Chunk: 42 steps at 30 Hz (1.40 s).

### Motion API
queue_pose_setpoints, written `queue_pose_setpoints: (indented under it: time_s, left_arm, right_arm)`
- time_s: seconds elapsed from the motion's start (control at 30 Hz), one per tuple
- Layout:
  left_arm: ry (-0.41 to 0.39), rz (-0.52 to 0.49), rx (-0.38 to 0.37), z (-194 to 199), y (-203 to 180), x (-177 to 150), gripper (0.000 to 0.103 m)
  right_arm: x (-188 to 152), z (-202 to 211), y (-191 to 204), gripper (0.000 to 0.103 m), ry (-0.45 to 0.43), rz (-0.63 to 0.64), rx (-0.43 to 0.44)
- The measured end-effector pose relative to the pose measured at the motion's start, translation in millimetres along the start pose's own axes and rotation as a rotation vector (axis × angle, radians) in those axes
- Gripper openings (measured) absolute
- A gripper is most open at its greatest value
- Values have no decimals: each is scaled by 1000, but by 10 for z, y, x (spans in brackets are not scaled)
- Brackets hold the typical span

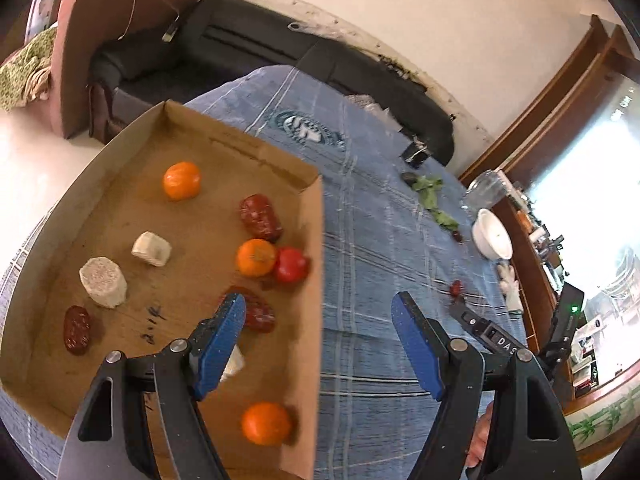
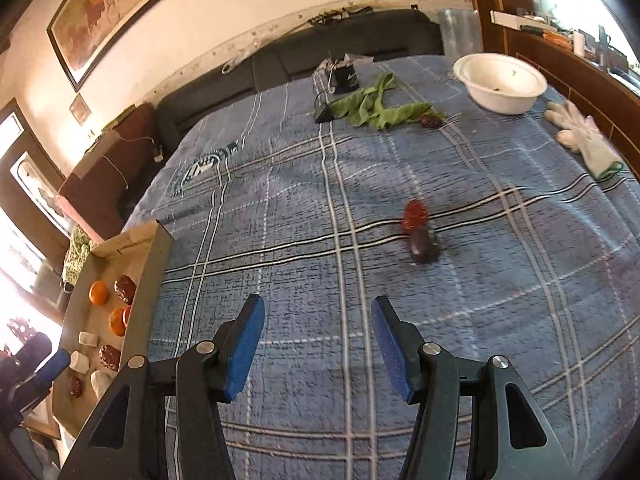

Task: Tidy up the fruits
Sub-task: 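Withdraw both tools from the tray toward the last fruit on the tablecloth, then grasp a red date with the left tool while the right tool grasps the dark plum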

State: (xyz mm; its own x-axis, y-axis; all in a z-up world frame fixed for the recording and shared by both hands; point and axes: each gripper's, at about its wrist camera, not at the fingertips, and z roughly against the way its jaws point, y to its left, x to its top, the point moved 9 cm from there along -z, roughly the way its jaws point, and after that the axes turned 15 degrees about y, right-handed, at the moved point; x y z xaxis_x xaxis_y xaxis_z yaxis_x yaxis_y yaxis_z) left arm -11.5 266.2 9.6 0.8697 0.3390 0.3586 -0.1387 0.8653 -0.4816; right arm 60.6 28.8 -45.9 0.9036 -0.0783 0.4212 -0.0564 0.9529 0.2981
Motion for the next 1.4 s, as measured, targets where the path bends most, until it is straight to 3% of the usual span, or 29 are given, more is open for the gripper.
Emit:
queue_pose_setpoints:
  time_s: [0.27,0.4,0.47,0.53,0.57,0.67,0.77,0.97,1.03,1.13,1.4]
  left_arm:
    - [-14,53,15,-89,56,-24,75]
    - [36,40,15,-379,-142,-152,75]
    - [58,26,0,-494,-306,-193,75]
    - [55,5,21,-536,-428,-206,75]
    - [36,-14,43,-527,-492,-196,73]
    - [30,-38,15,-511,-676,-209,70]
    - [14,-56,52,-488,-756,-220,70]
    - [44,-55,70,-584,-837,-212,70]
    - [52,-77,78,-622,-922,-199,70]
    - [62,-135,86,-700,-1112,-167,70]
    - [128,-307,128,-1228,-1666,-121,70]
  right_arm:
    - [-22,-10,-183,60,9,0,-11]
    - [-91,129,-471,60,-2,24,-56]
    - [-92,175,-648,53,-5,21,-69]
    - [-56,181,-746,47,-4,25,-72]
    - [-31,173,-777,47,-4,36,-83]
    - [73,106,-815,47,-10,80,-124]
    - [207,-10,-839,46,-5,103,-134]
    - [404,-258,-817,46,6,124,-129]
    - [443,-290,-765,43,6,140,-120]
    - [450,-331,-721,27,9,162,-115]
    - [366,-24,-1090,25,-22,54,-63]
